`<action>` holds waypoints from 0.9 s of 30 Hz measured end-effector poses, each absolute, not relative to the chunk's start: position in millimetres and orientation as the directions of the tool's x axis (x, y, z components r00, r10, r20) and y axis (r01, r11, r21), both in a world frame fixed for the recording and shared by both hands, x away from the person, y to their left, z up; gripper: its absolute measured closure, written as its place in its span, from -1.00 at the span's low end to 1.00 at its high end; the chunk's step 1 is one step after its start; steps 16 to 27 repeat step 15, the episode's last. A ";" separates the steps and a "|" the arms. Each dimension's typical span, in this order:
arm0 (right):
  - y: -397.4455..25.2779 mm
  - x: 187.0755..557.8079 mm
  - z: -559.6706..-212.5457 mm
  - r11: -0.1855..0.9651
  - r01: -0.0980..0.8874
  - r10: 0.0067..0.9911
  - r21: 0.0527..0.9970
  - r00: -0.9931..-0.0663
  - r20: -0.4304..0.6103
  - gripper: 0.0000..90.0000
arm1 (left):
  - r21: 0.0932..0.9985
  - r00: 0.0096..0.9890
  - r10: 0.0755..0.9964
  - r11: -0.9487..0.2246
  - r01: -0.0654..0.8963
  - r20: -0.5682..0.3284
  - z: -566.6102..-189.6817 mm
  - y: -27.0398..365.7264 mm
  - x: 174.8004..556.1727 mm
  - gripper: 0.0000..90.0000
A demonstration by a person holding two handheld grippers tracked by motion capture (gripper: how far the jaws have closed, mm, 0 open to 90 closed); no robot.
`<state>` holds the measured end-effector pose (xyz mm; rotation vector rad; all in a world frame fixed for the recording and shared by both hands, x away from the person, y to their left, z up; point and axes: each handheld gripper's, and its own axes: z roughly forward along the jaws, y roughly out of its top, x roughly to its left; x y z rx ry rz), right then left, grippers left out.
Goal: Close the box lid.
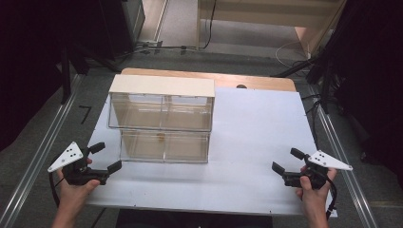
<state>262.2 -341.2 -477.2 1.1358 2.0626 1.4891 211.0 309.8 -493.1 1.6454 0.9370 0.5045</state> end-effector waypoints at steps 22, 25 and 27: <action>-353.0 264.7 -484.3 0.129 0.397 0.781 0.909 -0.606 0.154 -1.00 | 0.946 0.588 0.797 -0.073 0.316 -0.135 -496.4 305.9 212.0 -1.00; -353.0 264.7 -484.3 0.129 0.397 0.781 0.909 -0.606 0.154 -1.00 | 0.946 0.588 0.797 -0.073 0.316 -0.135 -496.4 305.9 212.0 -1.00; -353.0 264.7 -484.3 0.129 0.397 0.781 0.909 -0.606 0.154 -1.00 | 0.946 0.588 0.797 -0.073 0.316 -0.135 -496.4 305.9 212.0 -1.00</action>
